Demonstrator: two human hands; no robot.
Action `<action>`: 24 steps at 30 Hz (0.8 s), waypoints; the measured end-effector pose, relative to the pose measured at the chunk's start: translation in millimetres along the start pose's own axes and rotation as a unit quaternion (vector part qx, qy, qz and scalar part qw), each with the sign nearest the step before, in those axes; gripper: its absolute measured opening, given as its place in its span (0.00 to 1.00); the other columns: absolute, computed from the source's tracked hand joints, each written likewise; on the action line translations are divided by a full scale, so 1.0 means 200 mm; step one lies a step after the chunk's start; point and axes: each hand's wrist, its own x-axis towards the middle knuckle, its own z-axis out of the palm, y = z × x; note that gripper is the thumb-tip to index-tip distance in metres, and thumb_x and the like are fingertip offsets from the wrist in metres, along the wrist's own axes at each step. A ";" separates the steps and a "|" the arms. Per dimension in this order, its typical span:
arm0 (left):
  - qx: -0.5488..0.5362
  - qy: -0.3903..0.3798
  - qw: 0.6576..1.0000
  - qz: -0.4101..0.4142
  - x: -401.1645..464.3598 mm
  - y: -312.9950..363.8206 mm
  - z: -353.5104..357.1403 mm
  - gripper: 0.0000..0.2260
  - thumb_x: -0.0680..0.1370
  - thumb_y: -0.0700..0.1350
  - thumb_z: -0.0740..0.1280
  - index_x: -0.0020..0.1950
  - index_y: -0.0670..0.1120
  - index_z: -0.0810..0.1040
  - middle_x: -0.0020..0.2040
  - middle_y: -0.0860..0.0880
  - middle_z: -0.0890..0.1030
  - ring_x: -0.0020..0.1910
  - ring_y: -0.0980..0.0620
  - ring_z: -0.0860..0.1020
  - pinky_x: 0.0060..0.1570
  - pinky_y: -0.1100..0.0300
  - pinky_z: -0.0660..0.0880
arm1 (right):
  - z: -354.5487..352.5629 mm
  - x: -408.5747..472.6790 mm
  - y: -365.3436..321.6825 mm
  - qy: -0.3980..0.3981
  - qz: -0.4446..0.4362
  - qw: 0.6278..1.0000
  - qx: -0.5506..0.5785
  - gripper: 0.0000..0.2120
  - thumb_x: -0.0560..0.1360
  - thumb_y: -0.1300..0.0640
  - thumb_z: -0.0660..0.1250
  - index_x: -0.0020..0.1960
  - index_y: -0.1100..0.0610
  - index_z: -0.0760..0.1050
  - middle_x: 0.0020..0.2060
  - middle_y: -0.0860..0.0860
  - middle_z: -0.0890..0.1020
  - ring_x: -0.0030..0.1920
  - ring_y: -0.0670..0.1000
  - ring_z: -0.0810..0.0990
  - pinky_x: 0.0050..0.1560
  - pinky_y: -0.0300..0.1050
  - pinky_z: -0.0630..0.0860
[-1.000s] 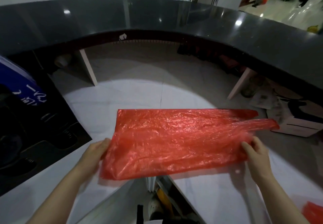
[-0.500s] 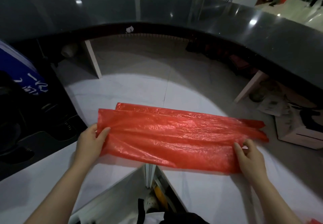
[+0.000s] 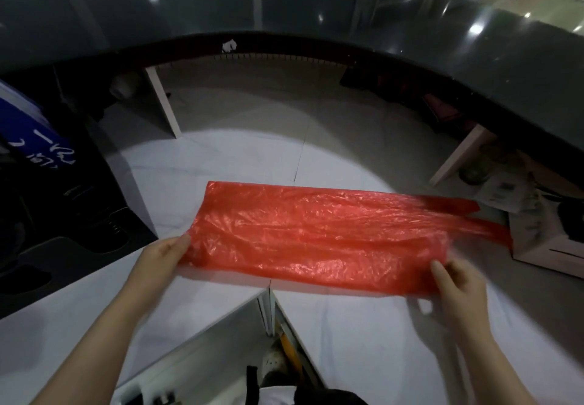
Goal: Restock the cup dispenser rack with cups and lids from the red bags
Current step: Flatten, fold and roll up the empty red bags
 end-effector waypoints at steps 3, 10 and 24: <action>0.007 0.059 0.998 -0.016 0.00 -0.01 0.02 0.16 0.80 0.49 0.63 0.33 0.49 0.82 0.31 0.56 0.83 0.30 0.65 0.78 0.36 0.69 0.73 | 0.00 -0.01 0.00 0.007 0.006 1.000 0.026 0.11 0.77 0.69 0.64 0.42 0.55 0.76 0.35 0.51 0.79 0.32 0.37 0.76 0.33 0.27 0.70; 0.186 0.117 0.975 -0.014 0.04 -0.08 0.11 0.17 0.75 0.62 0.58 0.37 0.54 0.79 0.31 0.52 0.80 0.34 0.48 0.78 0.40 0.49 0.76 | 0.04 0.05 0.06 0.049 0.029 0.983 -0.174 0.05 0.75 0.56 0.67 0.51 0.53 0.77 0.41 0.54 0.82 0.44 0.59 0.80 0.44 0.47 0.71; 0.295 0.144 0.943 0.057 0.02 0.00 0.19 0.20 0.73 0.49 0.69 0.63 0.53 0.68 0.61 0.46 0.73 0.53 0.41 0.77 0.51 0.45 0.75 | 0.04 0.06 0.15 0.141 0.035 0.976 -0.162 0.07 0.78 0.51 0.63 0.53 0.51 0.70 0.29 0.44 0.76 0.31 0.50 0.72 0.37 0.46 0.62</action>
